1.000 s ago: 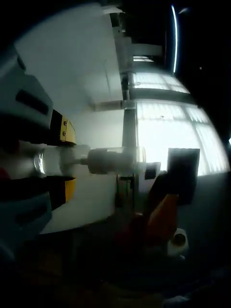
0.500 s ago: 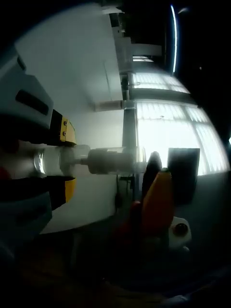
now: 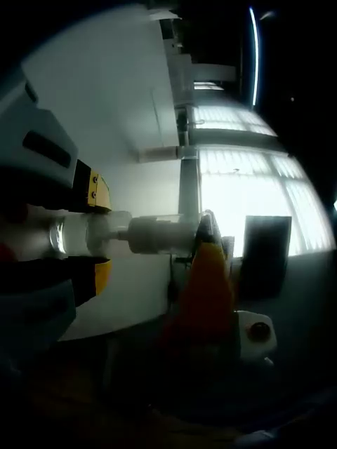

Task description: Clamp pump bottle remove cover press pump head put on cover

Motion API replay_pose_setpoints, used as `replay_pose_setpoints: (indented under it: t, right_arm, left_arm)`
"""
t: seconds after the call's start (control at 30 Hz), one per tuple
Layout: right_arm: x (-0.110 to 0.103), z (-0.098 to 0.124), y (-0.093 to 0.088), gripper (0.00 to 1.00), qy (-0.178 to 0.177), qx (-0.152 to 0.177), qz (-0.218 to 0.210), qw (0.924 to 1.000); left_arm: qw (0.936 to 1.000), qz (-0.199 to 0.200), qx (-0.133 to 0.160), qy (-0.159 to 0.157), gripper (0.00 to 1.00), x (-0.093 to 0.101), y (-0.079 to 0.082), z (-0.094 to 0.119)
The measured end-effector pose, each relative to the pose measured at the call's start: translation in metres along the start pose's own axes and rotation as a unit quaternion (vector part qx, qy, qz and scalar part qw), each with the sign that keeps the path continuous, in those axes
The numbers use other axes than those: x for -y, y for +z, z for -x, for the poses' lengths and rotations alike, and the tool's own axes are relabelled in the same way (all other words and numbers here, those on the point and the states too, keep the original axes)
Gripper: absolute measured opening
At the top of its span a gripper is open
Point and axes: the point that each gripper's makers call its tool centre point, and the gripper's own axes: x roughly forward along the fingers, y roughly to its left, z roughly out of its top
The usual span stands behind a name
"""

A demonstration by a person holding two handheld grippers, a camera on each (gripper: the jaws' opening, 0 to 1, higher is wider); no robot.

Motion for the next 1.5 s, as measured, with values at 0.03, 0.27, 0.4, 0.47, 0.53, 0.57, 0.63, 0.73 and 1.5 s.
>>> replay_pose_setpoints:
  t: [0.03, 0.27, 0.4, 0.47, 0.53, 0.57, 0.63, 0.73, 1.5]
  right_arm:
    - [0.0, 0.0, -0.001, 0.24, -0.001, 0.0, 0.0, 1.0]
    - [0.001, -0.003, -0.007, 0.23, 0.0, -0.006, -0.01, 0.9999]
    - [0.0, -0.004, -0.008, 0.23, 0.0, -0.006, -0.012, 0.9999]
    - [0.0, -0.005, -0.01, 0.22, 0.002, -0.009, -0.018, 0.9998]
    - [-0.001, -0.005, -0.011, 0.22, 0.002, -0.01, -0.018, 0.9998]
    - [-0.001, -0.006, -0.012, 0.21, 0.002, -0.011, -0.019, 0.9998]
    - [-0.001, -0.006, -0.012, 0.2, 0.0, -0.01, -0.019, 0.9998]
    - [-0.002, -0.006, -0.011, 0.19, 0.0, -0.009, -0.018, 0.9998]
    - [0.001, -0.007, -0.015, 0.12, -0.007, -0.011, -0.039, 0.9991]
  left_arm:
    - [1.0, 0.0, 0.0, 0.0, 0.16, 0.0, 0.0, 0.0]
    - [1.0, -0.001, 0.0, 0.0, 0.16, 0.002, 0.0, 0.0]
    - [1.0, -0.001, 0.0, 0.001, 0.16, 0.001, 0.0, 0.0]
    - [1.0, -0.002, 0.0, 0.001, 0.16, 0.001, 0.0, 0.0]
    - [1.0, -0.002, -0.001, 0.001, 0.16, 0.001, 0.0, 0.0]
    - [1.0, -0.002, -0.001, 0.001, 0.16, 0.001, 0.0, 0.0]
    - [1.0, -0.002, -0.001, 0.001, 0.16, 0.001, -0.001, 0.0]
    - [1.0, -0.002, -0.001, 0.001, 0.16, 0.001, -0.001, 0.001]
    - [0.9999, -0.01, -0.002, 0.001, 0.16, 0.0, -0.001, 0.0]
